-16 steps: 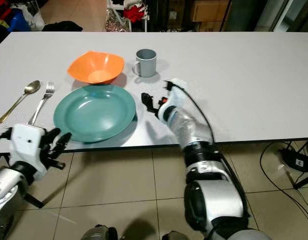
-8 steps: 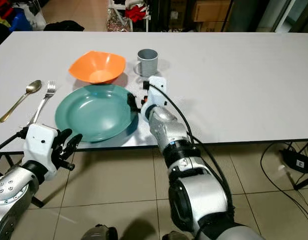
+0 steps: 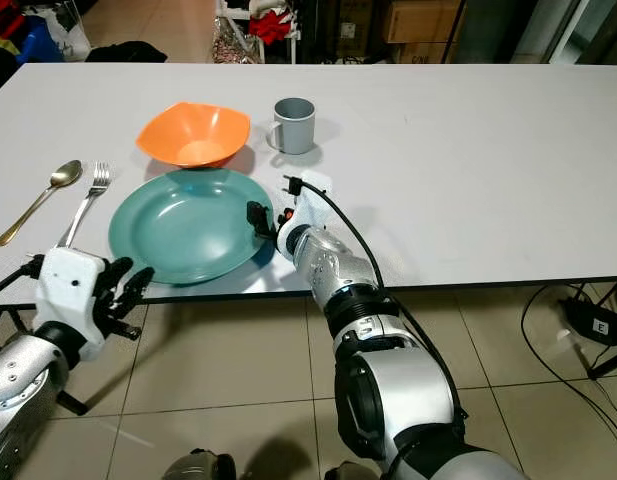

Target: Setting the table

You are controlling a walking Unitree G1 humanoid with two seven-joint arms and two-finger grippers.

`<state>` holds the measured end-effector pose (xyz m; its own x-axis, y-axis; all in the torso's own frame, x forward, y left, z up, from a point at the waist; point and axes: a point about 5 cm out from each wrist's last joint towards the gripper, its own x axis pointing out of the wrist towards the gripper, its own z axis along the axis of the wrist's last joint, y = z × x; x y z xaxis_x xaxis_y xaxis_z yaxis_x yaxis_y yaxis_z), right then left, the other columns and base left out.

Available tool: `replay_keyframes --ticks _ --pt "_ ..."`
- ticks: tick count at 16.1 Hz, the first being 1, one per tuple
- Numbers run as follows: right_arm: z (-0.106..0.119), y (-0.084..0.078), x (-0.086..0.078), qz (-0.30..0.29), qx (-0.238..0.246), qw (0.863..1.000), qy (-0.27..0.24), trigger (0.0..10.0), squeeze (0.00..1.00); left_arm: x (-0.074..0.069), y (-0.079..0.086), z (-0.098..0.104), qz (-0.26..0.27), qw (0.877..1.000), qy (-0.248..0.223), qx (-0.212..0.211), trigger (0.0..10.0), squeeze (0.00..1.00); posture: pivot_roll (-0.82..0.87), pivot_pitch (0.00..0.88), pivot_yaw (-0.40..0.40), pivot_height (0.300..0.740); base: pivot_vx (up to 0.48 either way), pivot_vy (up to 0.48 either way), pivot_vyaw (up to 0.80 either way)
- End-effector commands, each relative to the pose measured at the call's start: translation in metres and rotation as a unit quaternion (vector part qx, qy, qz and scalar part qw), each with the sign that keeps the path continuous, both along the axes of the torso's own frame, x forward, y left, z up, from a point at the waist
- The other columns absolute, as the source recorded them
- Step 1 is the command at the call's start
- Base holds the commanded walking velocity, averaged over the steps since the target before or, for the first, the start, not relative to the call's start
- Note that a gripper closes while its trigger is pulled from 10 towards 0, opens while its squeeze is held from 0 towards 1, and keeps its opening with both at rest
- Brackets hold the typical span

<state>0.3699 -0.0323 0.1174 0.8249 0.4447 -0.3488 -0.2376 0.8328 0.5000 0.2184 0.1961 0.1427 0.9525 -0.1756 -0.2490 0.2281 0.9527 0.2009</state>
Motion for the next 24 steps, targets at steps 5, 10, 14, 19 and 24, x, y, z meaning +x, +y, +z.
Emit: replay_keyframes --ticks 5,10,14,19,24 --pt "0.02 0.068 -0.016 0.07 0.067 0.995 -0.003 10.0 0.0 -0.007 0.01 0.005 0.023 1.0 -0.008 0.007 10.0 0.0 0.01 0.068 0.04 0.74 0.0 0.0 0.0" --pt "0.021 0.095 -0.03 0.136 0.051 0.989 -0.022 10.0 0.0 -0.007 0.018 0.01 0.042 0.999 -0.024 0.013 10.0 0.0 0.02 0.07 0.04 0.74 0.0 0.0 0.0" --pt "0.024 0.108 -0.036 0.15 0.046 0.987 -0.031 10.0 0.0 -0.01 0.023 0.014 0.052 0.998 -0.029 0.021 10.0 0.0 0.05 0.074 0.037 0.74 0.0 0.0 0.0" --pt "0.03 0.127 -0.046 0.166 0.065 0.983 -0.033 10.0 0.0 -0.028 0.039 0.024 0.077 0.996 -0.027 0.046 10.0 0.0 0.16 0.085 0.015 0.74 0.0 0.0 0.0" --pt "0.032 0.139 -0.054 0.186 0.076 0.979 -0.031 10.0 0.0 -0.043 0.046 0.028 0.096 0.994 -0.02 0.057 10.0 0.0 0.21 0.09 -0.012 0.74 0.0 0.0 0.0"
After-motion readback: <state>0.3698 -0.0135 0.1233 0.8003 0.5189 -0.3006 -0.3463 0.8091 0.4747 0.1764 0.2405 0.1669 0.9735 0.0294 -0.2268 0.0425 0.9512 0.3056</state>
